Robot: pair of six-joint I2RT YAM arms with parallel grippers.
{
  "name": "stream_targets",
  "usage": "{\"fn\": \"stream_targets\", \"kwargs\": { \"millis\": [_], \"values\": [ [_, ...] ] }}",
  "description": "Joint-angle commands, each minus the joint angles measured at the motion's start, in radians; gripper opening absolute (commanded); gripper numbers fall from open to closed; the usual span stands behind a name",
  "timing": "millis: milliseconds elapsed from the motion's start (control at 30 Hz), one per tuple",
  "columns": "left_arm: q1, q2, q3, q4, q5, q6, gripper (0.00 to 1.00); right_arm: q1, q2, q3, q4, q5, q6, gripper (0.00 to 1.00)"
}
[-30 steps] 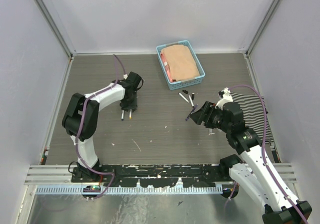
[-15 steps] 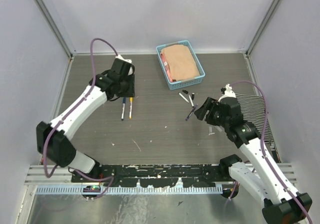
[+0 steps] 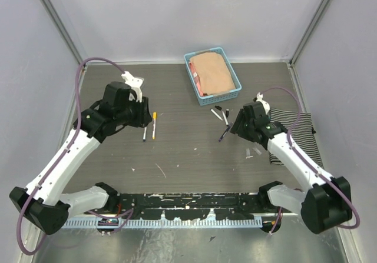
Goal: Insert the pens into the pen caps
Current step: Pick up the pen from the center of the board.
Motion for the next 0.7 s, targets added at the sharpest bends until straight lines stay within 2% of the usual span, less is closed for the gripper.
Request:
{"fn": "stream_targets", "kwargs": {
  "millis": [0, 233, 433, 667],
  "values": [
    [0.001, -0.001, -0.048, 0.052, 0.043, 0.048, 0.46, -0.002, 0.105, 0.070, 0.107, 0.028, 0.037, 0.57],
    [0.001, 0.017, -0.053, 0.037, -0.006, 0.042, 0.42, 0.027, 0.302, 0.168, 0.095, 0.127, 0.083, 0.59],
    [0.003, -0.018, -0.076, 0.062, -0.032, 0.037, 0.44, 0.050, 0.419, 0.216, 0.086, 0.190, 0.112, 0.59],
    [0.007, -0.010, -0.072, 0.057, -0.039, 0.036, 0.44, 0.067, 0.513, 0.259, 0.106, 0.205, 0.117, 0.51]
  ]
}}
